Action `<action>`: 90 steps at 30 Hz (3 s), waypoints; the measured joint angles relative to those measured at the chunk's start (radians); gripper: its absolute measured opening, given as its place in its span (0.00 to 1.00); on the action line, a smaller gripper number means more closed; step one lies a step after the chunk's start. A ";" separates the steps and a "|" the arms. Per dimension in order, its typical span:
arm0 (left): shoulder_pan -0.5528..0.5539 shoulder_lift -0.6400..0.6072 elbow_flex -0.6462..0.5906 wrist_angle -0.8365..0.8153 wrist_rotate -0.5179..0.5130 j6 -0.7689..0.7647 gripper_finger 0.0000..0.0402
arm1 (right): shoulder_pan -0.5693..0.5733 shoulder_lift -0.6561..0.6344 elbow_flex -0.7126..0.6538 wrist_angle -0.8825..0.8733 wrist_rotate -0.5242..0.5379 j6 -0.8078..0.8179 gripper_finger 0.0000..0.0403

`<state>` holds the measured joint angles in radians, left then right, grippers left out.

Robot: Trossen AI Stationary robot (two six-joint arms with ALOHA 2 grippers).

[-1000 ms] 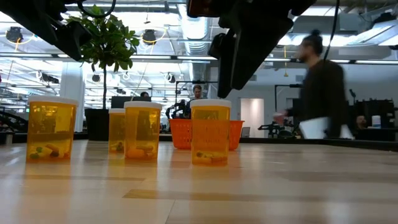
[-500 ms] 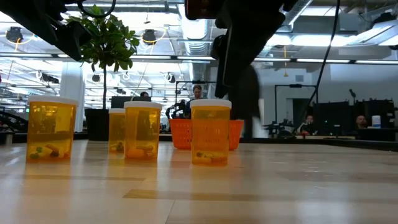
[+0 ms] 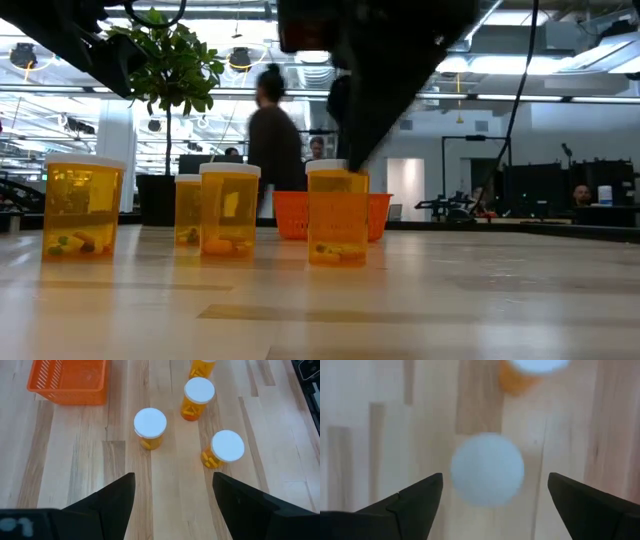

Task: Pick and place pill bottles into a basket
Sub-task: Put the orange pill bottle into the orange basket

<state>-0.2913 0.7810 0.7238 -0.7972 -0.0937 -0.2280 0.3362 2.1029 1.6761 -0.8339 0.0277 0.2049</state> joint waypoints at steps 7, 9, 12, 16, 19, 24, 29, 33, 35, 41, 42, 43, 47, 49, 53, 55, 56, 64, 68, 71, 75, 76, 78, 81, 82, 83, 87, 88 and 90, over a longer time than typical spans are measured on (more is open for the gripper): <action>0.000 0.000 0.000 0.002 0.000 0.000 0.64 | -0.005 0.031 0.001 0.006 0.003 -0.029 0.84; 0.000 0.000 0.000 0.000 0.000 0.000 0.64 | -0.001 0.051 0.004 0.004 0.002 -0.029 0.84; 0.000 0.000 0.000 0.001 0.000 0.000 0.64 | 0.005 0.063 0.012 0.000 0.000 -0.029 0.84; 0.000 0.000 0.000 0.001 0.000 0.000 0.64 | 0.004 0.063 0.014 0.014 0.002 -0.029 0.83; 0.000 0.000 0.000 0.001 0.000 0.000 0.64 | 0.002 0.063 0.014 0.014 0.004 -0.029 0.81; 0.000 0.000 0.000 0.001 0.000 0.000 0.64 | 0.003 0.063 0.014 0.011 0.003 -0.029 0.78; 0.000 0.000 0.000 0.001 0.000 0.000 0.64 | 0.003 0.063 0.014 0.008 0.005 -0.021 0.75; 0.000 0.000 0.000 0.001 0.000 0.000 0.64 | 0.002 0.063 0.014 0.004 0.007 -0.020 0.75; 0.000 0.000 0.000 0.001 0.000 0.000 0.64 | 0.002 0.063 0.014 0.004 0.007 -0.017 0.75; 0.000 0.000 0.000 0.001 0.000 0.000 0.64 | -0.012 0.062 0.014 0.004 0.007 0.031 0.75; 0.000 0.000 0.000 0.001 0.000 0.000 0.64 | -0.017 0.062 0.014 0.004 0.006 0.035 0.75; 0.000 0.000 0.000 0.001 0.000 0.000 0.64 | -0.019 0.062 0.014 0.004 0.004 0.039 0.75; 0.000 0.000 0.000 0.001 0.000 0.000 0.64 | -0.026 0.062 0.014 0.004 0.001 0.042 0.75; 0.000 0.000 0.000 0.001 0.000 0.000 0.64 | -0.027 0.061 0.014 0.004 0.000 0.042 0.75; 0.000 0.000 0.000 0.001 -0.001 0.014 0.64 | -0.027 0.061 0.014 0.004 0.000 0.042 0.73; 0.000 0.000 0.000 0.002 -0.009 0.038 0.64 | -0.027 0.061 0.014 0.005 0.000 0.042 0.71; 0.000 0.000 0.000 0.002 -0.009 0.038 0.64 | -0.027 0.061 0.014 0.005 -0.002 0.042 0.69; 0.000 0.000 0.000 0.002 -0.021 0.037 0.64 | -0.027 0.061 0.014 0.004 -0.028 0.058 0.55; 0.000 0.000 0.000 0.002 -0.026 0.034 0.64 | -0.027 0.061 0.038 -0.006 -0.040 0.058 0.48; 0.000 0.000 0.000 0.002 -0.026 0.033 0.64 | -0.029 0.061 0.065 -0.031 -0.052 0.058 0.46; 0.000 0.000 0.000 0.002 -0.026 0.033 0.64 | -0.034 0.060 0.107 -0.082 -0.053 0.058 0.51; 0.000 0.000 0.000 0.002 -0.026 0.033 0.64 | -0.036 0.060 0.116 -0.097 -0.053 0.058 0.52; 0.000 0.000 0.000 0.002 -0.026 0.033 0.64 | -0.038 0.060 0.135 -0.126 -0.053 0.059 0.54; 0.000 0.000 0.000 0.002 -0.026 0.033 0.64 | -0.047 0.060 0.165 -0.181 -0.053 0.058 0.53; 0.000 0.000 0.000 0.002 -0.026 0.032 0.64 | -0.051 0.060 0.173 -0.197 -0.053 0.058 0.51; 0.000 0.000 0.000 0.001 -0.026 0.032 0.64 | -0.055 0.060 0.181 -0.211 -0.053 0.058 0.49; 0.000 0.000 0.000 0.001 -0.026 0.032 0.64 | -0.076 0.057 0.198 -0.243 -0.056 0.050 0.46; 0.000 0.000 0.000 0.002 -0.026 0.032 0.64 | -0.082 0.055 0.200 -0.243 -0.056 0.050 0.46; 0.000 0.000 0.000 0.002 -0.026 0.031 0.64 | -0.096 0.054 0.202 -0.248 -0.056 0.049 0.48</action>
<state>-0.2913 0.7811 0.7238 -0.7956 -0.1200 -0.1967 0.2401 2.1567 1.8778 -1.0815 -0.0280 0.2543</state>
